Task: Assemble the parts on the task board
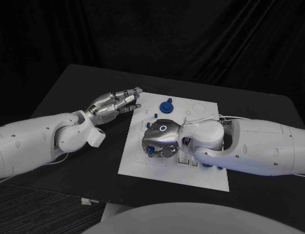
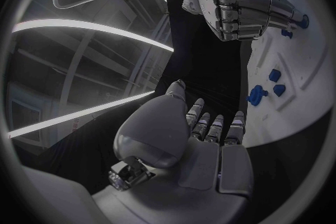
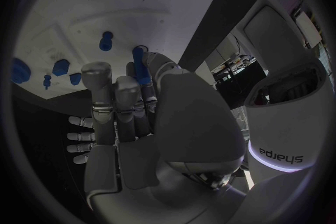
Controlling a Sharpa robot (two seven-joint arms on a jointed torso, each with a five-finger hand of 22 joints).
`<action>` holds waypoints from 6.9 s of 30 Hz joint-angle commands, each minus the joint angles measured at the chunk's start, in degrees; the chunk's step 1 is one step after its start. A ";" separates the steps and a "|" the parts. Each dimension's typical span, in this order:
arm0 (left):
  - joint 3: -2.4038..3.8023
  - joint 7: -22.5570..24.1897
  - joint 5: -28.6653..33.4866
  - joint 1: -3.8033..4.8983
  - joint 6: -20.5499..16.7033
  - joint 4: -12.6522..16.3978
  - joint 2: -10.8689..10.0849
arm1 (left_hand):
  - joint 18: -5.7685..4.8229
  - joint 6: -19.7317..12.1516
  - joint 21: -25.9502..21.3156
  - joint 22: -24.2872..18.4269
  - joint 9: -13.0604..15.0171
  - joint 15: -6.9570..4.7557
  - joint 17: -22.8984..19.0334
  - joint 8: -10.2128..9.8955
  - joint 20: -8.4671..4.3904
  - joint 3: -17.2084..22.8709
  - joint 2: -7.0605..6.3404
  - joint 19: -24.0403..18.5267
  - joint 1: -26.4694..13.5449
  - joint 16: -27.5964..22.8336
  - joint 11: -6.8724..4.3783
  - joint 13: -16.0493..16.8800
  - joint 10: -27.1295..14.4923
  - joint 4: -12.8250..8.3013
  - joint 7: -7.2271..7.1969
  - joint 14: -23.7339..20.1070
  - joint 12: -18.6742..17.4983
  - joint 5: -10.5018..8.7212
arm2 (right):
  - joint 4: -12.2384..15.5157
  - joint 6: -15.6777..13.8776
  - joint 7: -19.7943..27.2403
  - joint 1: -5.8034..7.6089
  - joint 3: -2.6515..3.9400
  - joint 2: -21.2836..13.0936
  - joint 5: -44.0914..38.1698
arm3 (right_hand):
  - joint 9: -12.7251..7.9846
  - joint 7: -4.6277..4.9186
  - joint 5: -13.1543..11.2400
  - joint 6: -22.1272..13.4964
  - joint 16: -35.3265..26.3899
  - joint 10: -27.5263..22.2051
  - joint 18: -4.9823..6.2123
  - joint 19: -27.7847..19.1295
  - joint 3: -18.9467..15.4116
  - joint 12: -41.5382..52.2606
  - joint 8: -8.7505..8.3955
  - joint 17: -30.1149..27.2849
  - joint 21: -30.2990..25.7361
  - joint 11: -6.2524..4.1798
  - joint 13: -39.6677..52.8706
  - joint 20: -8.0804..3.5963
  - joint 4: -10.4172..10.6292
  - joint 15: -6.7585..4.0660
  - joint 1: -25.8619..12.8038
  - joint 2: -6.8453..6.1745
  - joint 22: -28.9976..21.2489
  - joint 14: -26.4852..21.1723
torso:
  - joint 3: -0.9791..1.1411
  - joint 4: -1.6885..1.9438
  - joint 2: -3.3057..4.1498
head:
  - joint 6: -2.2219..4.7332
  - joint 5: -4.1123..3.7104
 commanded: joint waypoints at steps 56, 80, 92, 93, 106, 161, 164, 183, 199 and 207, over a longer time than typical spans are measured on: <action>0.05 -1.28 0.27 -0.11 1.24 0.01 0.15 | 0.53 1.47 0.00 -0.27 0.21 0.48 -0.09 0.70 0.36 1.10 0.78 -0.28 -0.07 -0.23 0.25 -0.12 -0.49 0.22 0.19 -0.01 -0.49 0.50 | 4.80 -23.48 4.62 8.78 -0.14 -14.56 27.96 | -7.23 -0.75 -17.31 -15.05 -2.45 -17.36 0.78 -4.92 -13.87 6.92 -0.80 -4.59 -12.35 1.76 1.91 3.03 10.78 3.22 -18.71 -0.35 3.69 -5.65 | -0.02 0.06 -0.08 | -0.01 -1.10; 0.05 1.28 0.27 -0.12 -1.13 0.75 -0.42 | 0.56 2.53 -0.52 -2.16 0.35 -2.29 -0.19 1.45 -2.10 2.35 0.34 -1.33 0.56 -0.42 1.20 0.29 0.02 0.17 0.55 -0.12 1.83 2.12 | 4.38 12.79 -26.69 9.92 -0.20 -23.70 29.07 | 5.38 -5.84 -12.56 9.03 29.84 19.61 -7.31 8.63 -14.11 81.91 8.53 36.12 48.13 -7.06 84.79 -3.84 10.65 -4.76 -41.48 4.58 14.76 9.48 | -0.05 -0.40 0.23 | -0.01 -3.03; 0.05 1.17 0.27 -0.12 -0.99 0.77 -0.41 | 0.54 2.86 -0.50 -2.08 0.40 -2.24 -0.19 1.59 -2.05 2.39 0.33 -1.31 0.56 -0.42 1.25 0.30 0.03 0.21 0.66 -0.12 1.94 2.12 | 6.17 22.89 -35.05 9.58 -0.21 -24.43 37.57 | 5.76 -6.45 -13.66 10.98 29.84 19.61 -7.02 8.10 -13.36 81.91 7.01 36.12 47.05 -7.72 84.79 -4.53 10.27 -5.45 -38.13 4.55 14.37 9.48 | 0.11 -0.27 0.31 | -0.01 -3.42; 0.05 1.17 0.27 -0.12 -0.97 0.76 -0.39 | 0.54 2.86 -0.50 -2.08 0.40 -2.24 -0.19 1.59 -2.05 2.39 0.33 -1.31 0.56 -0.42 1.25 0.30 0.03 0.21 0.66 -0.12 1.94 2.12 | 6.27 22.91 -35.36 9.57 -0.21 -24.51 37.89 | 5.71 -6.42 -13.69 10.93 29.84 19.61 -6.98 8.05 -13.34 81.91 6.88 36.12 46.92 -7.70 84.79 -4.53 10.22 -5.44 -37.99 4.60 14.33 9.48 | 0.02 -0.26 0.23 | -0.01 -3.39; 0.05 0.92 0.27 -0.12 -0.68 0.66 -0.30 | 0.54 2.91 -0.46 -1.96 0.39 -2.05 -0.19 1.68 -1.82 2.47 0.28 -1.26 0.61 -0.42 1.49 0.36 0.14 0.27 0.73 -0.12 2.30 2.13 | 7.92 22.15 -37.56 8.58 -0.22 -25.62 40.58 | 4.91 -5.88 -14.21 9.21 29.84 19.61 -6.73 7.58 -13.30 81.91 4.48 36.12 45.98 -7.42 84.79 -4.25 9.30 -4.94 -35.73 5.11 13.98 9.48 | -0.21 -0.26 -0.10 | -0.01 -3.90; 0.04 -1.31 0.27 -0.92 0.87 -0.46 0.38 | 0.53 1.54 -0.45 -2.00 0.18 -1.61 -0.19 1.31 -1.30 2.92 0.38 -1.26 0.83 -0.42 1.82 0.26 -0.03 0.23 0.52 -0.12 2.09 2.22 | 6.69 4.48 -36.79 1.68 -0.20 -23.57 61.55 | 14.05 -5.28 14.72 3.00 24.00 19.61 -5.19 5.05 -6.58 81.91 3.81 25.44 39.53 -7.16 84.79 -3.66 -0.56 -4.47 -23.40 5.52 11.80 7.64 | -0.11 -0.26 -0.03 | -0.01 -2.98; 0.04 -1.44 0.27 -0.93 0.91 -0.52 0.42 | 0.53 1.61 -0.44 -1.98 0.19 -1.57 -0.19 1.34 -1.27 2.96 0.38 -1.25 0.86 -0.42 1.79 0.26 -0.04 0.21 0.56 -0.12 2.10 2.23 | 7.47 3.14 -36.59 2.84 -0.19 -23.77 65.04 | 14.57 -5.22 14.16 2.69 23.81 19.61 -5.10 4.92 -6.40 81.91 3.95 25.04 39.13 -7.11 84.79 -3.63 -0.38 -4.44 -24.19 5.53 11.68 7.58 | -0.06 -0.38 -0.03 | -0.01 -2.94; 0.04 -1.83 0.27 -0.96 1.29 -0.47 0.58 | 0.54 1.62 -0.44 -1.96 0.20 -1.49 -0.19 1.37 -1.19 3.05 0.42 -1.24 0.89 -0.42 1.79 0.26 -0.07 0.18 0.63 -0.12 2.10 2.25 | 5.86 1.62 -36.37 2.71 -0.21 -19.91 71.51 | 15.99 -4.27 5.94 -0.22 23.06 19.61 -4.61 4.12 -5.52 81.91 2.97 23.29 36.78 -6.29 84.79 -3.07 0.73 -3.78 -27.94 6.49 10.99 7.31 | -0.16 -0.27 0.11 | -0.01 -2.94; 0.04 -1.89 0.27 -0.99 1.45 -0.38 0.63 | 0.54 1.57 -0.45 -2.00 0.20 -1.47 -0.19 1.36 -1.17 3.07 0.42 -1.25 0.90 -0.42 1.79 0.25 -0.08 0.18 0.65 -0.12 2.09 2.24 | 4.30 2.54 -36.51 1.01 -0.22 -17.76 71.34 | 15.01 -3.38 1.47 -1.95 22.05 19.61 -4.22 3.48 -5.76 81.91 1.29 21.32 34.80 -5.51 84.79 -2.49 1.20 -3.15 -29.21 6.82 10.37 6.94 | -0.10 -0.38 0.11 | -0.01 -2.73; 0.04 -1.99 0.27 -1.01 1.56 -0.42 0.62 | 0.55 1.58 -0.45 -2.01 0.20 -1.43 -0.19 1.37 -1.15 3.11 0.43 -1.25 0.90 -0.42 1.79 0.25 -0.09 0.19 0.68 -0.12 2.09 2.23 | 4.15 2.55 -36.31 0.87 -0.22 -17.41 71.31 | 14.39 -3.19 -5.22 -1.77 22.03 19.61 -4.20 3.52 -7.05 81.91 0.85 21.06 34.55 -5.30 84.79 -2.22 2.43 -2.92 -31.09 7.24 10.33 6.95 | -0.11 -0.30 0.10 | -0.01 -2.80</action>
